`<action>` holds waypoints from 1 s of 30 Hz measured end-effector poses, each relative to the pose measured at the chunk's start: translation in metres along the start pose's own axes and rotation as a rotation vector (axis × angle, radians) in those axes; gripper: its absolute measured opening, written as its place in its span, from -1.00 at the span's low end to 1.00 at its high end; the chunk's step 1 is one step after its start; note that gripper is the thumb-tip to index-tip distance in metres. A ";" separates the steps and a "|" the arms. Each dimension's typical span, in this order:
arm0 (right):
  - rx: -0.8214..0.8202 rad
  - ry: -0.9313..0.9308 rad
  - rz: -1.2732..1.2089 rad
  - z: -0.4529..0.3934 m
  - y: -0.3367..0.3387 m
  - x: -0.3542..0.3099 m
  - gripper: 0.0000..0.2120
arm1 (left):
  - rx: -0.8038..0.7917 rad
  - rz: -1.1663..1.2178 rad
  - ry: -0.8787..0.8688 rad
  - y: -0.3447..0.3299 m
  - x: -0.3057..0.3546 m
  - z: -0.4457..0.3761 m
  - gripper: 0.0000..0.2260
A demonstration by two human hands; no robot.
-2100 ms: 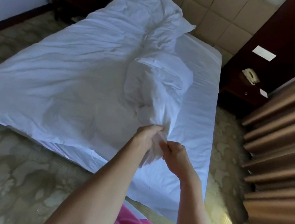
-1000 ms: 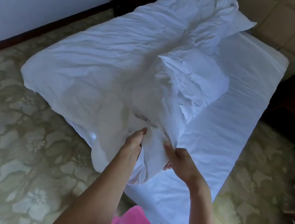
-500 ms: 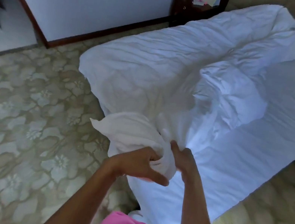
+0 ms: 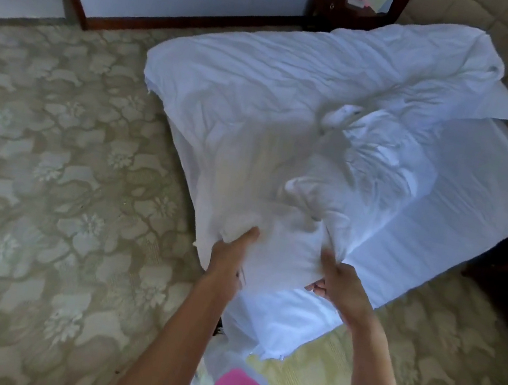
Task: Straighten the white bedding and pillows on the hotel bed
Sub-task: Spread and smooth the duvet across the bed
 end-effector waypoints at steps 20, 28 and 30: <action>-0.218 0.509 0.211 0.004 -0.023 -0.033 -0.34 | -0.399 -0.895 -0.329 -0.059 -0.063 0.134 -0.72; 0.045 0.560 -0.110 0.004 0.060 0.023 -0.42 | 0.163 -0.795 -0.482 -0.036 -0.104 0.137 -0.49; 0.037 0.623 -0.135 0.012 0.067 0.027 -0.42 | 0.377 -0.752 -0.591 -0.036 -0.094 0.150 -0.26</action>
Point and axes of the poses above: each hand's wrist, its own z-axis away from the middle knuckle, its own y-axis out of the back of the hand, x = y × z, the point moved 7 cm from there along -z, towards the middle knuckle, and after that the axes turned 8 degrees about z, right-handed, at the moved point
